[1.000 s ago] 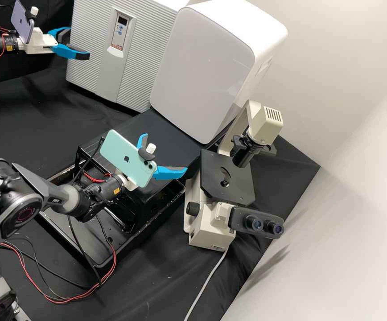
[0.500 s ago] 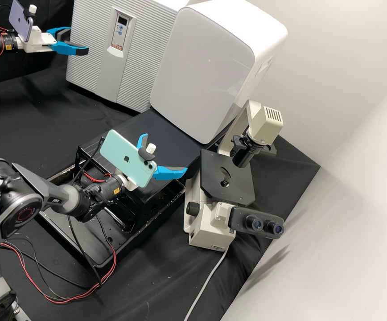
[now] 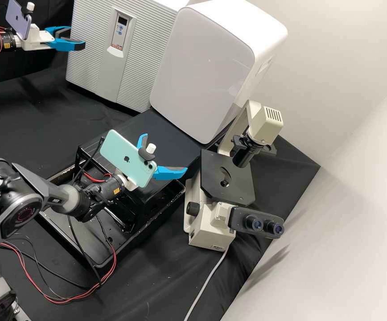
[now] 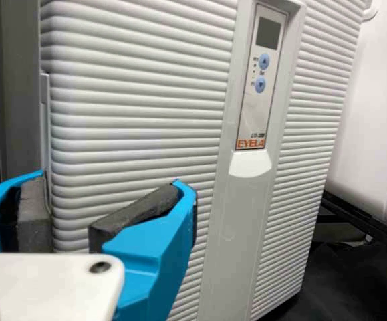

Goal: Open the incubator door

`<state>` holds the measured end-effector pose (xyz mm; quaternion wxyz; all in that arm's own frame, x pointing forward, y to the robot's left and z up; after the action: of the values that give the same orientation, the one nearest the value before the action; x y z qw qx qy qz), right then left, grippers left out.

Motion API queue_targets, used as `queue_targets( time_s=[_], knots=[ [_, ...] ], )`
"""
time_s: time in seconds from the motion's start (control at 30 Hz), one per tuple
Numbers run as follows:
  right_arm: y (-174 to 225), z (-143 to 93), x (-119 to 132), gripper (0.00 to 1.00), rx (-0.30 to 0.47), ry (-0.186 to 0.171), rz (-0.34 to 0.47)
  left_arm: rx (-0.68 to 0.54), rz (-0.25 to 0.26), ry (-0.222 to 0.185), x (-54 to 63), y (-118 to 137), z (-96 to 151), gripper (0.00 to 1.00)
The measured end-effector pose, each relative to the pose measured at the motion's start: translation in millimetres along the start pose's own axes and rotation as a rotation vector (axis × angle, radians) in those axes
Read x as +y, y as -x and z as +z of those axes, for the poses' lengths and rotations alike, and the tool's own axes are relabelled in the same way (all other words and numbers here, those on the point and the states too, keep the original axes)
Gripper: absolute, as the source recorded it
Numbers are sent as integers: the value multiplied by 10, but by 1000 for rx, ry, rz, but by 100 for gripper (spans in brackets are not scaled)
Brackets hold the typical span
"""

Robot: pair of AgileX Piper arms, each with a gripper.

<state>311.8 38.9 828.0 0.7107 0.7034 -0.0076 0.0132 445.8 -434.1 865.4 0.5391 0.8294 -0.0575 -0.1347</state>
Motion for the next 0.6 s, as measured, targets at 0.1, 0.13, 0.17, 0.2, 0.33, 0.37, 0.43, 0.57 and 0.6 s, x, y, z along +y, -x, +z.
queue_targets(
  time_s=[0.1,0.13,0.17,0.2,0.33,0.37,0.43,0.57,0.6],
  knots=[
    [0,0,0,100,0,0,0,5,-1,4,-9,9,-9,0],
    [0,0,0,100,0,0,0,7,1,6,-3,14,-11,0],
    [0,0,0,100,0,0,0,13,4,13,-6,20,-22,0],
    [0,0,0,100,0,0,0,15,8,16,5,24,-19,0],
    [0,0,0,100,0,0,0,19,8,20,0,33,-19,0],
    [0,0,0,100,0,0,0,20,11,21,9,35,-16,0],
    [0,0,0,100,0,0,0,26,12,24,14,40,-17,0],
    [0,0,0,100,0,0,0,29,8,25,12,52,-12,0],
    [0,0,0,100,0,0,0,32,7,26,11,58,-21,0]
  ],
)
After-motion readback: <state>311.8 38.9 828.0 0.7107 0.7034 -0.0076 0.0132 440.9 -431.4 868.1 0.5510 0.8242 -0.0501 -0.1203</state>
